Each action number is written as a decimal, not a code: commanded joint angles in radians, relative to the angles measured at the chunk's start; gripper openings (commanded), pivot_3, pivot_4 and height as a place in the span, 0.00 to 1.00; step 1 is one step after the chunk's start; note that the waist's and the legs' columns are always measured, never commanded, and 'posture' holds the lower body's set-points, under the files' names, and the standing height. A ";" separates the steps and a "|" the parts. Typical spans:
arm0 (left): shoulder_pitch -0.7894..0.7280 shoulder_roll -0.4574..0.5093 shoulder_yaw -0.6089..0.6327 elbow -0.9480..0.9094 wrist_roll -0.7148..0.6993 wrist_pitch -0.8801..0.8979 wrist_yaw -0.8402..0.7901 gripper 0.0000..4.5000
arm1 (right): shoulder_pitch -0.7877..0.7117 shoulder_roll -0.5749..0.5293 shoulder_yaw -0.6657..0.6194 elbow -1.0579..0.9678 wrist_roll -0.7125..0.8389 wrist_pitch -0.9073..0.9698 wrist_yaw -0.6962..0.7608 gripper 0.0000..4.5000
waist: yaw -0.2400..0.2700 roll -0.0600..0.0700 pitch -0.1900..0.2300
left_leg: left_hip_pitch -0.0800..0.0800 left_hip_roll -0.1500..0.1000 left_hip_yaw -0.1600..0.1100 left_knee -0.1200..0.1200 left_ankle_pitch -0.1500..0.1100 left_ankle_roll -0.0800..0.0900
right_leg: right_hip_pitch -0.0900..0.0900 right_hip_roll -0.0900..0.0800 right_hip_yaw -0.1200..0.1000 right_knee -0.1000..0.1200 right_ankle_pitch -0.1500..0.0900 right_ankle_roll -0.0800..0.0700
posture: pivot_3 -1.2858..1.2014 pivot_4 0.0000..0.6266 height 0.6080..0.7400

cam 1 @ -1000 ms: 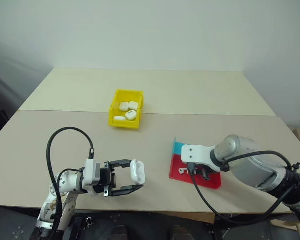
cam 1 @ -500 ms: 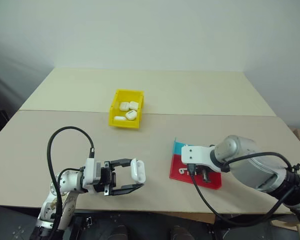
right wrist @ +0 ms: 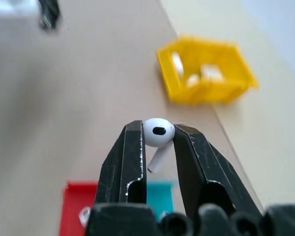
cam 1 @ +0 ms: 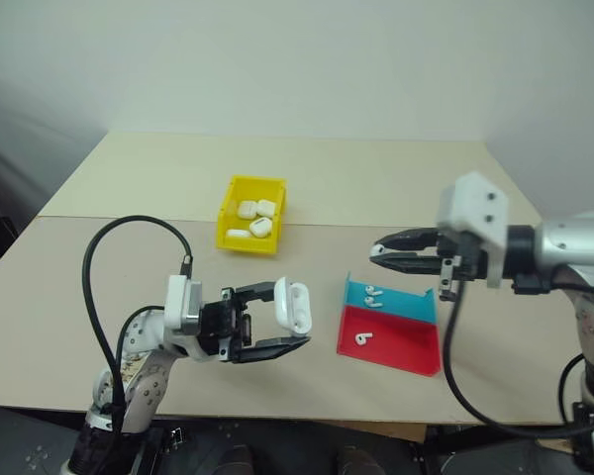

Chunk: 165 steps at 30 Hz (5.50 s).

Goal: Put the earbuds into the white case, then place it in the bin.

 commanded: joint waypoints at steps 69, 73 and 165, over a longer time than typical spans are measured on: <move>-0.079 -0.105 -0.019 -0.038 -0.018 0.039 0.034 0.61 | 0.104 0.270 0.254 0.183 0.182 -0.782 0.006 0.57 | -0.001 0.000 0.000 | 0.001 0.000 -0.001 0.000 0.000 0.000 | 0.001 0.001 0.000 0.001 0.000 0.000 | 0.52 0.24 1.00; -0.048 -0.071 -0.003 -0.017 0.021 0.009 0.004 0.61 | 0.065 0.211 0.206 0.203 0.201 -0.738 -0.007 0.57 | -0.002 0.000 0.000 | 0.001 0.000 -0.001 0.000 0.000 0.000 | 0.001 0.001 0.000 0.001 0.000 0.000 | 0.52 0.24 1.00; 0.180 0.102 -0.021 0.110 0.235 -0.306 -0.077 0.61 | -0.509 0.150 0.889 1.205 -0.877 -0.677 0.275 0.36 | -0.004 0.002 0.001 | 0.001 0.001 0.004 -0.001 0.000 0.000 | -0.004 0.000 0.001 0.003 -0.001 -0.002 | 0.52 0.24 1.00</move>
